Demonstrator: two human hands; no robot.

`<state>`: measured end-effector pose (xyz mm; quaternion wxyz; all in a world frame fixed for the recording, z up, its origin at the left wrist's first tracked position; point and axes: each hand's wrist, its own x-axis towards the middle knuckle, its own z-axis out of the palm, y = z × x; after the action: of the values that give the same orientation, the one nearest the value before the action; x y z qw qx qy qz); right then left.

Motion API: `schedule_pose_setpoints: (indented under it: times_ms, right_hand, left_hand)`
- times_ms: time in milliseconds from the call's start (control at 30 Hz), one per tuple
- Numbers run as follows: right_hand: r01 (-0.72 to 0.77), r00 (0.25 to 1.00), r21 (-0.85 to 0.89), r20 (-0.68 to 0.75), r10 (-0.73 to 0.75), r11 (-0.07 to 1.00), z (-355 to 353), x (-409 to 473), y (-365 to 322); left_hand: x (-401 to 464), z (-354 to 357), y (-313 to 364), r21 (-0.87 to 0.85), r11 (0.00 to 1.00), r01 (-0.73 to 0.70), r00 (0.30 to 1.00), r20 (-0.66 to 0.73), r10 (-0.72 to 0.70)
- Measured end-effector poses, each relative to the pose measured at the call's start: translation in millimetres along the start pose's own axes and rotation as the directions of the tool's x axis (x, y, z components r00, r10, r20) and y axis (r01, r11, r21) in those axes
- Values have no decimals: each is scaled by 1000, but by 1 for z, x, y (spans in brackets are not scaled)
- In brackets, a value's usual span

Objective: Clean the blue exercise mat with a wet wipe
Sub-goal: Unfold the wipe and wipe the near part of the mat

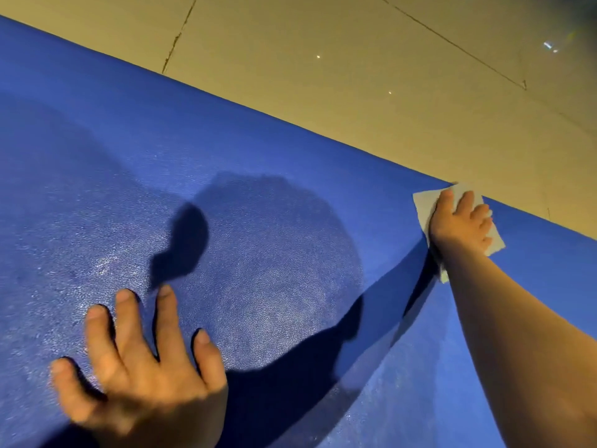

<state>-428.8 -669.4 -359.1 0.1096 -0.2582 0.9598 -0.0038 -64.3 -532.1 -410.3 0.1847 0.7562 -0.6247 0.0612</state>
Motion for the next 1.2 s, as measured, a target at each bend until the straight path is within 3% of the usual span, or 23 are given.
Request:
schedule_pose_setpoints:
  times_ms: [100, 167, 233, 267, 333, 367, 400, 433, 467, 533, 633, 667, 733, 833, 900, 967, 1033, 1100, 1133, 1200]
  right_hand:
    - [-69, 997, 6, -39, 69, 998, 13, -30, -44]
    - [83, 993, -114, -77, -92, 990, 25, -65, -80]
    - [369, 926, -195, -2, -377, 909, 41, -116, -116]
    - [540, 840, -188, 52, -541, 820, 50, -143, -130]
    - [821, 570, -108, 106, -815, 561, 61, -179, -144]
    - [896, 444, -51, 105, -890, 441, 62, -180, -143]
    - [931, 366, -8, 76, -928, 366, 61, -171, -137]
    - [932, 361, 3, 45, -931, 362, 58, -155, -126]
    - [907, 422, -12, 34, -906, 422, 54, -135, -111]
    - [777, 628, -69, 16, -778, 626, 41, -91, -74]
    - [406, 913, -85, 3, -408, 910, 17, -32, 2]
    - [258, 966, -78, -4, -259, 963, 10, -21, 26]
    - [5, 1000, -58, -16, -6, 998, 2, -14, 61]
    - [-170, 984, 56, -43, 173, 984, 9, -29, 61]
    - [-197, 977, 74, -75, 202, 978, 18, -49, 33]
    - [-88, 991, -37, -101, 84, 995, 32, -79, -3]
    - [177, 982, -105, -52, -183, 979, 50, -128, -42]
    - [537, 843, -52, -3, -538, 842, 67, -183, -73]
    - [691, 722, -47, -6, -692, 721, 72, -203, -82]
    - [861, 505, -69, -14, -863, 504, 77, -212, -84]
  left_hand:
    - [2, 1, -1, -31, 999, -10, 1000, -15, 10]
    - [1, 3, -3, -46, 998, -41, 999, -38, 39]
    - [1, 7, -5, -55, 997, -60, 997, -57, 57]
    - [0, 8, -7, -60, 996, -65, 996, -59, 61]
    - [1, 10, -11, -81, 993, -84, 996, -45, 81]
    - [1, 9, -12, -101, 991, -89, 996, -31, 87]
    - [2, 7, -12, -125, 989, -80, 997, -13, 79]
    - [2, 5, -11, -147, 987, -61, 998, 6, 63]
    - [1, 3, -9, -167, 985, -41, 999, 22, 46]
    - [1, 0, -7, -199, 980, -16, 998, 50, 26]
    - [3, -3, -7, -253, 967, 10, 995, 98, 15]
    - [3, -3, -7, -269, 963, 14, 994, 106, 15]
    - [4, -5, -6, -296, 955, 20, 995, 101, 10]
    - [4, -7, -4, -301, 953, 31, 996, 89, -4]
    - [3, -6, -4, -298, 953, 46, 995, 101, -17]
    - [3, -4, -5, -300, 952, 62, 993, 113, -29]
    - [3, -3, -5, -303, 951, 62, 993, 115, -27]
    - [2, -5, -4, -287, 957, 50, 995, 100, -22]
    - [2, -6, -4, -272, 962, 37, 996, 90, -13]
    - [4, -7, -6, -265, 964, -18, 996, 83, 41]
